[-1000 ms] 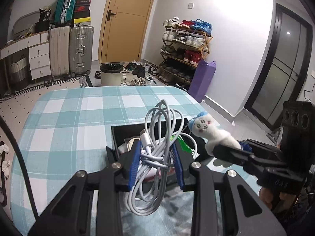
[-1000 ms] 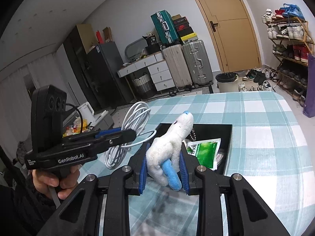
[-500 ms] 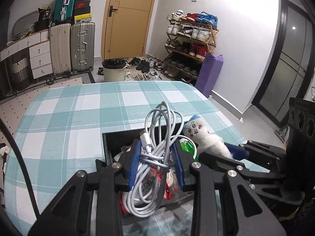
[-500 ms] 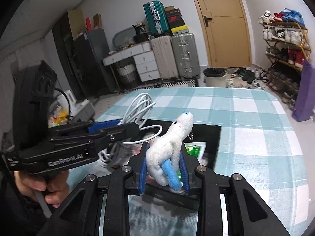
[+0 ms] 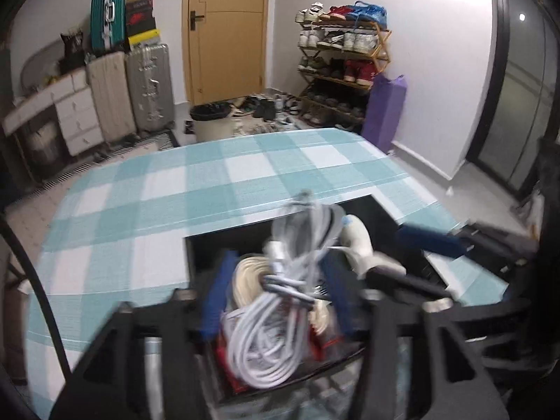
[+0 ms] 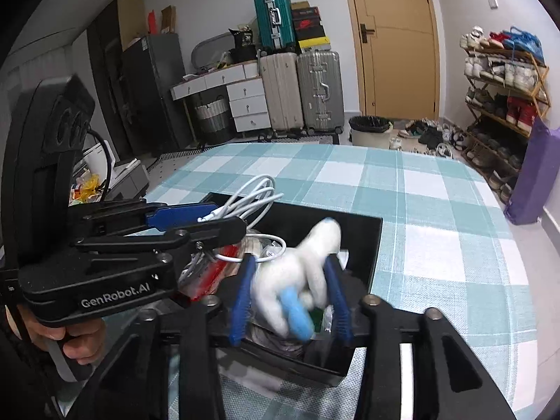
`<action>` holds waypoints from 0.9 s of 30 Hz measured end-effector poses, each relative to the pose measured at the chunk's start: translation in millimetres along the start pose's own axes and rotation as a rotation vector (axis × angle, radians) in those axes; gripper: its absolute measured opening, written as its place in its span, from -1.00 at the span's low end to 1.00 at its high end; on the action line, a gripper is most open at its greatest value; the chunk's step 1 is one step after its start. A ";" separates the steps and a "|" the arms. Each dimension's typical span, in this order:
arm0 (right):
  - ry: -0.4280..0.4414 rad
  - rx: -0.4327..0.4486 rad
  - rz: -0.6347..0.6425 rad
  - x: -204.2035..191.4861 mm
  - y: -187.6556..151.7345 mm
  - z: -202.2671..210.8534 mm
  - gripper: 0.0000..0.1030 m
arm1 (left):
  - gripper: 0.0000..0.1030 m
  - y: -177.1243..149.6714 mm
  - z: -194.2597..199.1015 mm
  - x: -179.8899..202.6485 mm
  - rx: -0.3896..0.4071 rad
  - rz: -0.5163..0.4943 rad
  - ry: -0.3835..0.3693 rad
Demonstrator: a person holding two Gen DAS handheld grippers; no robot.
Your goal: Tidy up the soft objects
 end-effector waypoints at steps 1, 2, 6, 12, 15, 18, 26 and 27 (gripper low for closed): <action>0.005 0.019 -0.002 -0.2 0.3 6.7 -0.01 | 0.14 -0.7 4.0 -0.7 0.004 -0.002 -0.013; 0.001 0.030 -0.006 0.9 0.3 11.7 0.02 | 0.16 -1.5 8.3 -1.6 0.007 -0.004 -0.023; -0.044 0.058 -0.008 2.0 -3.7 31.2 0.50 | 0.67 -6.1 26.4 -6.4 0.023 -0.005 -0.015; -0.079 0.095 -0.031 -5.9 -18.1 61.6 0.96 | 1.00 -20.4 57.2 -16.7 0.084 0.032 -0.017; -0.096 0.093 -0.013 -15.3 -26.4 69.7 0.99 | 1.00 -32.0 66.8 -21.2 0.107 0.050 0.001; -0.096 0.099 0.007 -26.0 -35.4 74.1 0.99 | 1.00 -46.3 74.3 -25.1 0.128 0.066 0.006; -0.113 0.116 0.016 -40.6 -49.9 75.3 0.99 | 1.00 -73.4 77.0 -24.3 0.154 0.077 0.009; -0.114 0.123 0.017 -41.9 -50.3 76.1 0.99 | 1.00 -75.5 76.5 -23.9 0.156 0.074 0.004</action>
Point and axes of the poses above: each gripper's, at about its wrist camera, not at the fingertips, and z roughly against the way its jaws point, x to its right, y to its top, the point moved 1 cm from there along -z, roughly the way its jaws point, and after that the axes turned 7 degrees about z, right-handed, at the moved point
